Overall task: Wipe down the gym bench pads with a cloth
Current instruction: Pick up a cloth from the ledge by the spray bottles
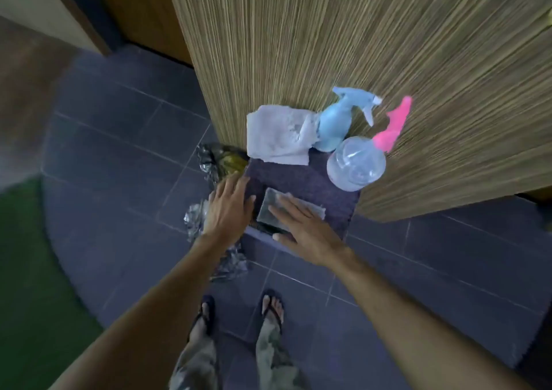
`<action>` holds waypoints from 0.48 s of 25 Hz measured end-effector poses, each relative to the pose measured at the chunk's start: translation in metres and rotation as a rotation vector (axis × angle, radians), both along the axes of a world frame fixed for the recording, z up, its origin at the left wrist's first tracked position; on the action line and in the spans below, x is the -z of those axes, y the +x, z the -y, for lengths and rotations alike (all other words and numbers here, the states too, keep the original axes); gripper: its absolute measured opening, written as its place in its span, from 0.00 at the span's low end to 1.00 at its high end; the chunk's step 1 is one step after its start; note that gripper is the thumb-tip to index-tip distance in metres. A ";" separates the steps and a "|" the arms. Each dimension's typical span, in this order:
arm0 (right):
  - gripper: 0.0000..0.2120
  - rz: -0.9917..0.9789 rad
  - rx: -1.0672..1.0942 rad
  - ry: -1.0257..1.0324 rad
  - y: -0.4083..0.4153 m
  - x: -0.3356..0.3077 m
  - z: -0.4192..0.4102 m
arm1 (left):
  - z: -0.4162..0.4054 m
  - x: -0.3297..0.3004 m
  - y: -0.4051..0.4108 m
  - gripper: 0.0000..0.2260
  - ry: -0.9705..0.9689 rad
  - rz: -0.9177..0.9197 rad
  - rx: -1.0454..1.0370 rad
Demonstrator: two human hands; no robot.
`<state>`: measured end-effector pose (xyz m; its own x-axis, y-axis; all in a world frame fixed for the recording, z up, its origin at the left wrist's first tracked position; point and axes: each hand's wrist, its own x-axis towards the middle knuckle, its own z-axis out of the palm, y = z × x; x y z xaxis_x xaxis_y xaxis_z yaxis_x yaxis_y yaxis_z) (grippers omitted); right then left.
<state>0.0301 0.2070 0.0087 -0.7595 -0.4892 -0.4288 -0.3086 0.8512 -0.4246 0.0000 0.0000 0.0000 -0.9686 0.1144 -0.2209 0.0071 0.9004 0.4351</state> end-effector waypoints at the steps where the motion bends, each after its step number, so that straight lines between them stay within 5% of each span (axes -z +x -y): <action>1: 0.31 -0.097 -0.083 0.015 -0.006 0.015 -0.005 | 0.001 0.010 -0.005 0.22 -0.015 -0.035 -0.001; 6: 0.31 -0.413 -0.376 0.103 -0.034 0.063 -0.019 | 0.005 0.059 -0.009 0.23 -0.079 -0.197 0.045; 12: 0.28 -0.474 -0.422 0.033 -0.046 0.069 -0.015 | 0.001 0.074 0.003 0.23 -0.034 -0.175 -0.058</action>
